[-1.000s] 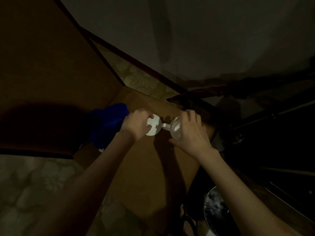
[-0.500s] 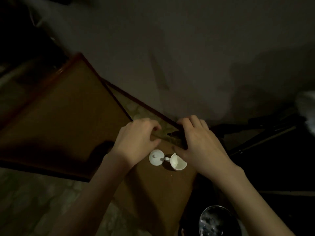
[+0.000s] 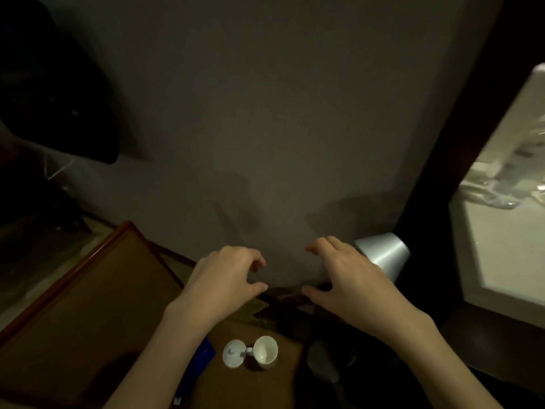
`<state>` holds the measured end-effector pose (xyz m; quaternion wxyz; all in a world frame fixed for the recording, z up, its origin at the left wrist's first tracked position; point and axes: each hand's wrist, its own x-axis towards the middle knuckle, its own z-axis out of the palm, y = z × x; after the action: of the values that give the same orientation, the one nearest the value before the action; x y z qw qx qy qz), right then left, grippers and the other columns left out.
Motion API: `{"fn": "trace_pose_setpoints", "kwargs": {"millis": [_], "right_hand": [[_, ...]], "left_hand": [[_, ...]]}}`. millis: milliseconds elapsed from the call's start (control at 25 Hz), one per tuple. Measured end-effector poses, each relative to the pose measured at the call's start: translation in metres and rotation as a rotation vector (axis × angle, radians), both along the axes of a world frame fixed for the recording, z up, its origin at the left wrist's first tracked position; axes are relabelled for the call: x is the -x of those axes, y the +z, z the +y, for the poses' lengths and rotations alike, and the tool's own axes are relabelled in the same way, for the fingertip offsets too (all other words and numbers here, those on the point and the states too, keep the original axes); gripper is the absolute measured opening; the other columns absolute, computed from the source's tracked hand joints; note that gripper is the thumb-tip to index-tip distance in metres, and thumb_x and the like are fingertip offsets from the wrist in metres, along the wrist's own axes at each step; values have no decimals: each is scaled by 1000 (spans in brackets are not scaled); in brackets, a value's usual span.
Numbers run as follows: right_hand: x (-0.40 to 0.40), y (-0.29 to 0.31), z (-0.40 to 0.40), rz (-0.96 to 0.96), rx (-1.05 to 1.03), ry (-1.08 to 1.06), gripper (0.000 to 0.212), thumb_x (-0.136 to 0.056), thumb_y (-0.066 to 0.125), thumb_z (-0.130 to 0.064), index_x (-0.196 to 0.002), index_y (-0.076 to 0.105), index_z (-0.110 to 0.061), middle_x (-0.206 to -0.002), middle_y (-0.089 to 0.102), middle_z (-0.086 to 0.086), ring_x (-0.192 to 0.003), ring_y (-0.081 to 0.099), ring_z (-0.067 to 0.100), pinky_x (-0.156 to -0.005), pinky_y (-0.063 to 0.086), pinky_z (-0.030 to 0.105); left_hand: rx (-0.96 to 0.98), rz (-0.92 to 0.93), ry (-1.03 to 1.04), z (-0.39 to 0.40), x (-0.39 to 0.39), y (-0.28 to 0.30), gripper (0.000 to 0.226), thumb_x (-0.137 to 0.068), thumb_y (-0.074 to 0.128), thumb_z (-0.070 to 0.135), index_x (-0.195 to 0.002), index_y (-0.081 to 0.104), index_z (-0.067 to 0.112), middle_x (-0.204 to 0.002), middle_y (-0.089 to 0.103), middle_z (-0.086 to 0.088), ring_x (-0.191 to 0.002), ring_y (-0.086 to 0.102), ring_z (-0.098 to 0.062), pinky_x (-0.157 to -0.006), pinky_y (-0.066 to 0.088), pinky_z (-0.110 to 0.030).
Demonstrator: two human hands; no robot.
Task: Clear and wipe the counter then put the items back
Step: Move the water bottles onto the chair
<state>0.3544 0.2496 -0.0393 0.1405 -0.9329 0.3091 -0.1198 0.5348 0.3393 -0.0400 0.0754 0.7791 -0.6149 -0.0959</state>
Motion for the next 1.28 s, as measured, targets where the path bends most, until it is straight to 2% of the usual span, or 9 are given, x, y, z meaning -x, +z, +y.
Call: {"fn": "trace_pose_setpoints", "kwargs": {"millis": [160,440,560,720,920,1080,1280], "right_hand": [[68,24,-14,-30,44,-52,57,-85,62,-44,-133,37,-28,-129,42,-13,-115,46,9,-81,43,21],[218,50,-72,-8,105,-88,52,-86,60,-44,-130,39,-27,-127,45,-10,-115,47,13,-87,48,32],[281,55,-103,24,112,-91,56,-87,59,-45,-133,35,-26,-134,42,-10,-121,43,13,-92,46,33],[339,61,-142,54,120,-115,57,-87,58,-46,-135,34,-25,-135,43,-8,-122,44,15,-91,45,32],[366,64,-192,85,121,-177,56,-86,59,-47,-132,38,-22,-133,46,-5,-120,47,18,-87,45,33],[367,61,-226,127,112,-212,54,-86,59,-46,-130,39,-22,-134,46,-5,-121,46,18,-83,42,30],[360,57,-274,153,60,-247,50,-86,60,-40,-127,42,-19,-129,51,0,-117,50,21,-86,42,32]], "left_hand": [[3,-40,-84,-28,55,25,45,-85,64,47,-127,52,36,-119,61,16,-105,58,0,-89,50,-24],[38,-91,-131,-97,200,46,39,-85,63,50,-121,55,38,-113,62,19,-103,59,-3,-88,51,-29],[34,-47,-139,-136,265,44,38,-85,63,49,-120,57,37,-110,63,18,-99,60,-3,-88,52,-29],[11,17,-107,-180,325,43,39,-84,63,50,-120,58,36,-109,63,16,-99,60,-7,-88,53,-35],[7,-71,-93,-218,342,51,41,-87,60,49,-121,59,27,-108,66,9,-96,63,-10,-86,53,-33],[34,-131,1,-254,331,53,45,-84,62,49,-119,61,21,-106,67,3,-95,64,-17,-84,54,-34],[70,-16,81,-304,317,45,55,-76,67,56,-113,61,17,-96,66,3,-87,64,-17,-79,54,-35]]}}
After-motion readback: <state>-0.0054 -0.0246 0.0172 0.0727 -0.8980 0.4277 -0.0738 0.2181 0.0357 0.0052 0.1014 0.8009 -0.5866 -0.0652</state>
